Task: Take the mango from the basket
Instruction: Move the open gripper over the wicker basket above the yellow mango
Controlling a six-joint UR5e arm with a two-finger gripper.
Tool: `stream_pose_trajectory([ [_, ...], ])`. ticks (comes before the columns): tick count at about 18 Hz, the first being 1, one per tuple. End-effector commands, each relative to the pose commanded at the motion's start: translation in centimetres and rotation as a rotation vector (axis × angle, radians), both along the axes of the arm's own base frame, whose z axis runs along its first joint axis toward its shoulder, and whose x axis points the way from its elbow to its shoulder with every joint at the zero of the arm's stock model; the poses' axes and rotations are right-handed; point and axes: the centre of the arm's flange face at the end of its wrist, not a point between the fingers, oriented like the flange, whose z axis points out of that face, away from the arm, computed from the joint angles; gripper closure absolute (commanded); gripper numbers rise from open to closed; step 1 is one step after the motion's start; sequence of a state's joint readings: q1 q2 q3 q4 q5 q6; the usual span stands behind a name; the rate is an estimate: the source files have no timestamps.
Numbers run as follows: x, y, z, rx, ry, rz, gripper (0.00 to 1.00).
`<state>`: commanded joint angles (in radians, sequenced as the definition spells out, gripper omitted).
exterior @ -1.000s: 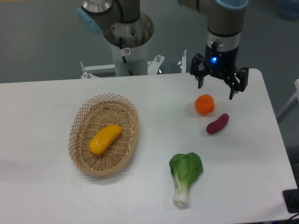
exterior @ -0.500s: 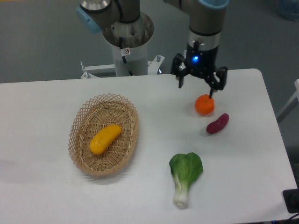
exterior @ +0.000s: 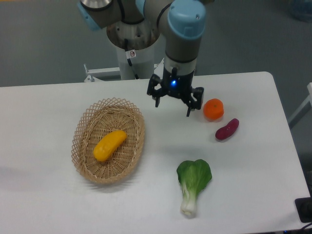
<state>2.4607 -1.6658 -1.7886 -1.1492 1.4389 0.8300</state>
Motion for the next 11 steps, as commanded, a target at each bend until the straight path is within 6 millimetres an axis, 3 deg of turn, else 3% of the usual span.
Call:
stream_pose_trajectory([
  [4, 2.7, 2.5, -3.0, 0.000, 0.002, -0.055, 0.00],
  [6, 5.0, 4.0, -4.4, -0.006, 0.001, -0.107, 0.00],
  [11, 9.1, 6.1, -6.8, -0.030, -0.022, -0.200, 0.00],
])
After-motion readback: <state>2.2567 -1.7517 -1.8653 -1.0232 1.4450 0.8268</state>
